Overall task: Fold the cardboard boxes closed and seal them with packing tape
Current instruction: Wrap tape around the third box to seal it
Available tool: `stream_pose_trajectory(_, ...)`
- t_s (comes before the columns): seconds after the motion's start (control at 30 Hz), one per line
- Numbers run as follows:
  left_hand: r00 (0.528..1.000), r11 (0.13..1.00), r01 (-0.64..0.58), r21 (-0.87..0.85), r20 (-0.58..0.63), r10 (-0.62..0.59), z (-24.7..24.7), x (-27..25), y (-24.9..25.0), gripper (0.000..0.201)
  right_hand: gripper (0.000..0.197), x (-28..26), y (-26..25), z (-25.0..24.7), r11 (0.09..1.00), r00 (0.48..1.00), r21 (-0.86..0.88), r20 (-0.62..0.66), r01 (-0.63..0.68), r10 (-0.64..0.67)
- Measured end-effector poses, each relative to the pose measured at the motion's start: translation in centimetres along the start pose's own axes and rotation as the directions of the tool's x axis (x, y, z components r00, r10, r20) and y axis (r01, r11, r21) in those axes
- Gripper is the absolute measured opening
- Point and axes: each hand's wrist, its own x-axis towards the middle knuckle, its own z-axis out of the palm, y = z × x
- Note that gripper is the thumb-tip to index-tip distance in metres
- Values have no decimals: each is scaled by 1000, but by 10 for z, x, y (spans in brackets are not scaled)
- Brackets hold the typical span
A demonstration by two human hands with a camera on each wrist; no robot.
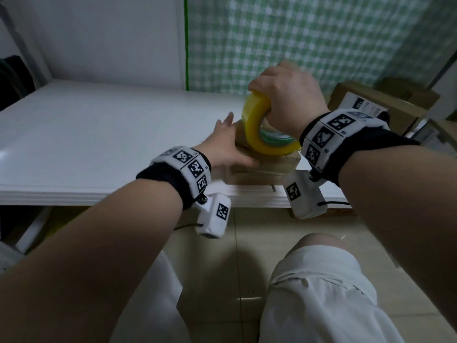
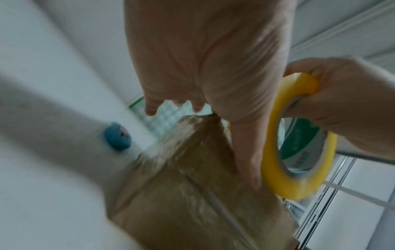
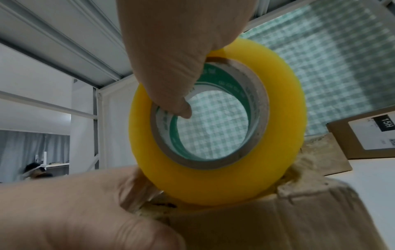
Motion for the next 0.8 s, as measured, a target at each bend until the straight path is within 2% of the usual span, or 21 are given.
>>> stream_pose_trajectory(0.07, 996, 999, -30, 11, 79, 29, -9, 7, 6, 82, 45, -3, 3, 0, 999, 1000, 52, -28, 2, -1)
stream_pose_trajectory(0.17, 979, 989, 4, -149, 203, 26, -13, 12, 11, 69, 44, -11, 11, 1, 993, 996, 103, -50, -62, 67)
stream_pose_trajectory(0.23, 979, 987, 5, -161, 200, 27, -13, 13, 12, 69, 48, -16, 16, 6, 967, 981, 193, -71, -166, 182)
stream_pose_trajectory(0.3, 988, 991, 8, -132, 156, 13, -13, 14, 12, 69, 50, -18, 22, 10, 896, 941, 341, -75, -286, 329)
stream_pose_trajectory(0.37, 990, 993, 3, -117, 141, 13, -13, 14, 12, 66, 53, -18, 31, 14, 793, 897, 464, 3, -394, 443)
stream_pose_trajectory(0.4, 990, 994, -3, -106, 141, 18, -13, 14, 13, 64, 55, -19, 35, 15, 765, 890, 493, 42, -414, 455)
stream_pose_trajectory(0.47, 989, 996, 2, -86, 149, 10, -14, 14, 13, 66, 58, -20, 39, 14, 789, 913, 479, 69, -385, 403)
stream_pose_trajectory(0.53, 985, 1000, 13, -27, 171, -8, -16, 15, 14, 77, 60, -23, 45, 11, 831, 936, 442, 67, -338, 345)
stream_pose_trajectory(0.67, 974, 972, -30, 231, 227, -24, -19, 21, 12, 89, 63, -33, 69, 3, 867, 947, 381, 99, -320, 306)
stream_pose_trajectory(0.8, 970, 970, -54, 239, 244, -6, -19, 23, 12, 88, 61, -45, 89, -3, 923, 959, 266, 128, -279, 253)
